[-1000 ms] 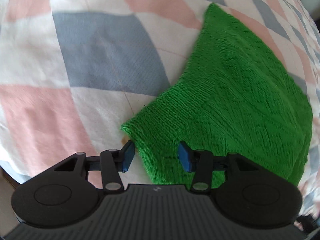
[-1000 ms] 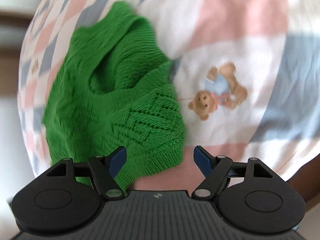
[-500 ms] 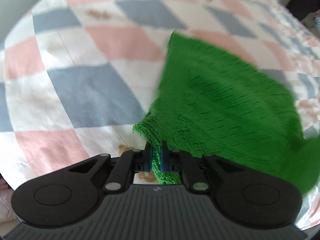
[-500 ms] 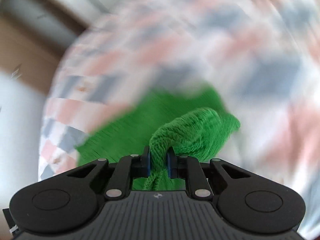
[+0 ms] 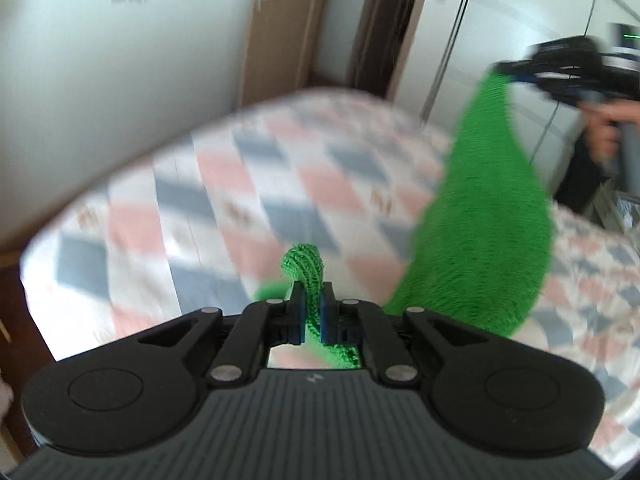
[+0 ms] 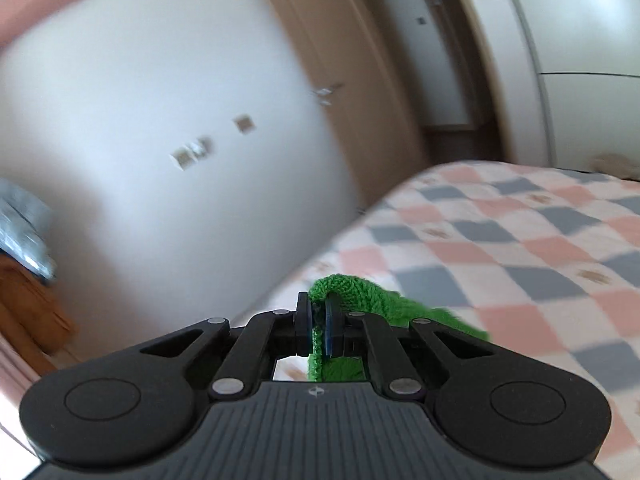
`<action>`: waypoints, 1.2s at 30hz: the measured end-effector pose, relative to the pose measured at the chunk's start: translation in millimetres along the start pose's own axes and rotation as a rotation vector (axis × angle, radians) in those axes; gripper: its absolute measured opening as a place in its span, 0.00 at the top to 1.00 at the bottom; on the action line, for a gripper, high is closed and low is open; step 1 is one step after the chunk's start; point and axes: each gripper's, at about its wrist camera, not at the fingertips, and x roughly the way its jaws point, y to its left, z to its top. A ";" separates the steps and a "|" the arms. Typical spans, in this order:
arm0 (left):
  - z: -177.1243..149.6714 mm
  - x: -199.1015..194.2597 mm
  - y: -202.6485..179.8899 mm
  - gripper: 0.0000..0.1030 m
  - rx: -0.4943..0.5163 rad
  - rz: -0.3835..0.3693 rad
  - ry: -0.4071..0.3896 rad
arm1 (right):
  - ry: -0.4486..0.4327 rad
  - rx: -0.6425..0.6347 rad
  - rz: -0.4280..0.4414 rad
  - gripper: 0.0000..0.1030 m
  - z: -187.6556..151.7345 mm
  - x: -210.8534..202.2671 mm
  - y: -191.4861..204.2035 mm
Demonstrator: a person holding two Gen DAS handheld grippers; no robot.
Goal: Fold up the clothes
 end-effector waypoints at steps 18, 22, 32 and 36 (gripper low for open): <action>-165.7 81.0 -98.3 0.77 0.196 -0.057 0.474 | 0.512 -0.177 -0.301 0.38 -274.5 -42.5 -122.2; -207.9 96.4 -45.6 0.73 0.521 0.176 0.527 | 0.627 -0.432 -0.260 0.39 -386.3 -74.7 -47.7; -283.4 138.9 33.1 0.50 1.309 0.283 0.352 | 0.578 -1.075 -0.319 0.26 -508.9 -36.0 84.1; -314.6 146.8 58.1 0.48 1.629 0.195 0.258 | 0.605 -1.121 -0.372 0.26 -514.6 -11.5 86.4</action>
